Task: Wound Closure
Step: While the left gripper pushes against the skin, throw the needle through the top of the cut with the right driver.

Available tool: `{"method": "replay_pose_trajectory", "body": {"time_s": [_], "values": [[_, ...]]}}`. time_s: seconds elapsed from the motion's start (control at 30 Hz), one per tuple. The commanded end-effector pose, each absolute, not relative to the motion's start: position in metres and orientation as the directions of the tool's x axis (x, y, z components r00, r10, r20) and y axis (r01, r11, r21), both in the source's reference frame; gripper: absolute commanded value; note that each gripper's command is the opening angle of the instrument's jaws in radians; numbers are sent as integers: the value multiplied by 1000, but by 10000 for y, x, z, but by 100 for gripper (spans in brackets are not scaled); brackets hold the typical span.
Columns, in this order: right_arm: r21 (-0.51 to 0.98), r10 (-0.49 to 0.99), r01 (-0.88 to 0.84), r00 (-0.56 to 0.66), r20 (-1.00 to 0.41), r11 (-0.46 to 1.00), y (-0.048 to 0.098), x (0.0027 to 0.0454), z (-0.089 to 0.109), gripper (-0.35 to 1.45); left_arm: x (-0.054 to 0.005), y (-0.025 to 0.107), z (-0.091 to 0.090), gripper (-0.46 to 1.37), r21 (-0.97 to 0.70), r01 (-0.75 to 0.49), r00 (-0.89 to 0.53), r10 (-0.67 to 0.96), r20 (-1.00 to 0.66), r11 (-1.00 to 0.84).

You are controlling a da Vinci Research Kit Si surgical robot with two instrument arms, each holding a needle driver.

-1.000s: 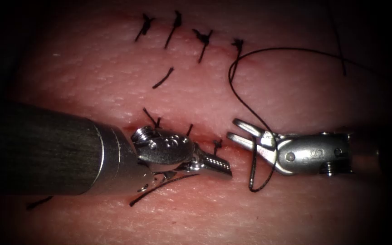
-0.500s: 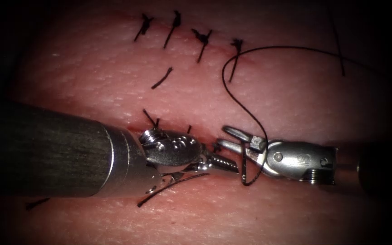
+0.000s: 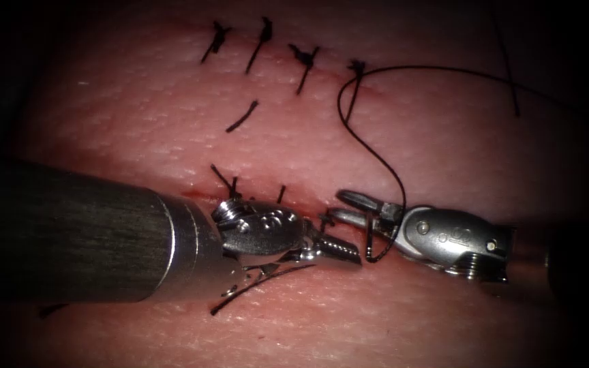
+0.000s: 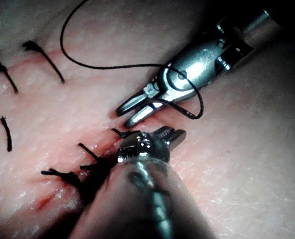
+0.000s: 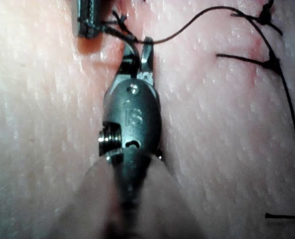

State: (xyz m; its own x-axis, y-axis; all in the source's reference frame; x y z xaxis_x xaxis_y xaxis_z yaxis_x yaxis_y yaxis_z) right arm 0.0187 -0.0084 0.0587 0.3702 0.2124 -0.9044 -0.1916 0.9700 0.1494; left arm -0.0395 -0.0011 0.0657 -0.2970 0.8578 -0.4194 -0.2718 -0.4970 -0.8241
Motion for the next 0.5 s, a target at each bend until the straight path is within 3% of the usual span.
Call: {"method": "replay_pose_trajectory", "body": {"time_s": [0.03,0.5], "values": [[101,167,-192,365,-916,976,-74,185,583,-35,-397,-10,659,6,-816,-284,-294,856,-426,-503],[-51,15,-174,357,-934,983,-49,184,567,-35,-406,-3,682,4,-762,-336,-258,833,-490,-553]]}}
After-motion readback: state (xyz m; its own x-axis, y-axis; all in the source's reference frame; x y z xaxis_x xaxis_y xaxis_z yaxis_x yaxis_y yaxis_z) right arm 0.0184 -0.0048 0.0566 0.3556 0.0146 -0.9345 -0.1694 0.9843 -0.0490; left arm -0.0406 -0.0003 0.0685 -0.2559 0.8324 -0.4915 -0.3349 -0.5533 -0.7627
